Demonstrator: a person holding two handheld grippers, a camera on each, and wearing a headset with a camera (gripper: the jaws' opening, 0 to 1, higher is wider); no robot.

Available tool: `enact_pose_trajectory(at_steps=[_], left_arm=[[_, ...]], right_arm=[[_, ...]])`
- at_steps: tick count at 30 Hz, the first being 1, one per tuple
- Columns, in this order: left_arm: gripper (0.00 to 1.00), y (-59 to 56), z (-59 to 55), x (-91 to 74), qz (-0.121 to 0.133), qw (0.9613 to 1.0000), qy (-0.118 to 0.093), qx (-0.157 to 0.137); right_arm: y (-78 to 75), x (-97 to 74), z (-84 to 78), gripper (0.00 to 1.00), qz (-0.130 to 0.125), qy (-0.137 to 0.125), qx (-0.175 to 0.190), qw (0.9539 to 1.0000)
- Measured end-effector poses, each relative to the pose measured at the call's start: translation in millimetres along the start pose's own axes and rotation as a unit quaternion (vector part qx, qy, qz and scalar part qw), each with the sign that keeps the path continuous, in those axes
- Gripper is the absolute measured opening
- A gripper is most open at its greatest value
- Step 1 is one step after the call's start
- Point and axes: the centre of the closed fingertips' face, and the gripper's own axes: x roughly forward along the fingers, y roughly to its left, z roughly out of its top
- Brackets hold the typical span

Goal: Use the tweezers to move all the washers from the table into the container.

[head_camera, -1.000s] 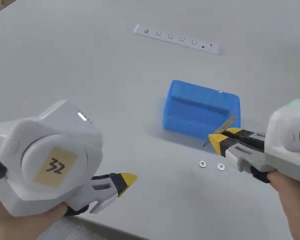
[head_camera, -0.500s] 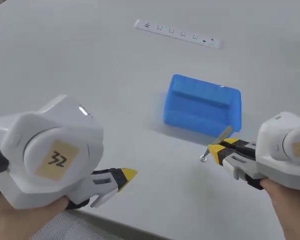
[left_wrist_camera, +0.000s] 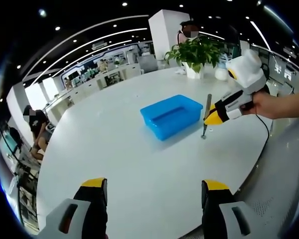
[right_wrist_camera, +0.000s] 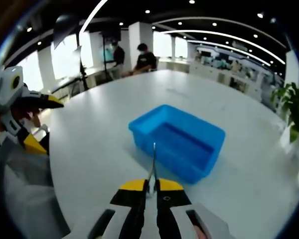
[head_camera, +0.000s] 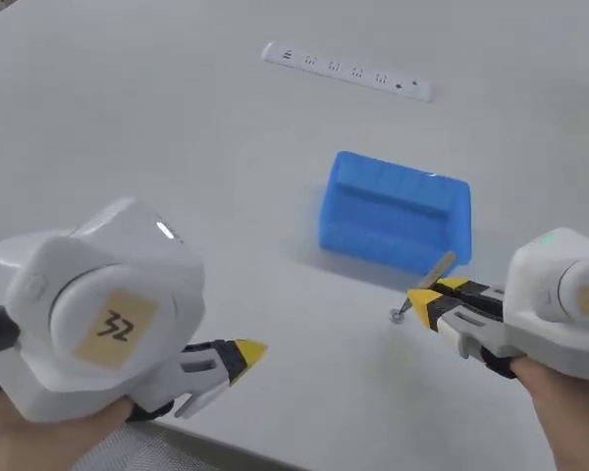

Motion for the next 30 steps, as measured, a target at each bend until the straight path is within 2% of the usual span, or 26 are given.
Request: enact_pose_trajectory(at_steps=[13, 19, 21, 22, 24, 30], left_arm=[[0.78, 2.3, 0.5, -0.6, 0.002, 1.0, 0.0, 0.002], [0.78, 2.7, -1.7, -0.8, 0.002, 1.0, 0.001, 0.003], [0.78, 2.9, -2.3, -0.7, 0.003, 1.0, 0.002, 0.002], [0.78, 2.6, -2.5, -0.6, 0.002, 1.0, 0.002, 0.001], [0.77, 2.3, -2.7, -0.6, 0.002, 1.0, 0.002, 0.002], [0.77, 2.2, -4.4, -0.6, 0.003, 1.0, 0.005, 0.004]], right_arm=[[2.5, 0.2, -0.7, 0.04, 0.001, 0.001, 0.006, 1.0], [5.6, -0.8, 1.1, 0.04, 0.003, 0.004, 0.0, 1.0], [4.3, 0.8, -3.0, 0.04, -0.005, 0.011, -0.012, 0.9999], [3.5, 1.2, 0.9, 0.04, -0.007, -0.005, -0.013, 0.9999], [4.8, 1.0, -0.1, 0.04, 0.002, -0.002, 0.008, 1.0], [4.3, 1.4, 1.2, 0.04, 0.002, -0.003, 0.018, 0.9998]])
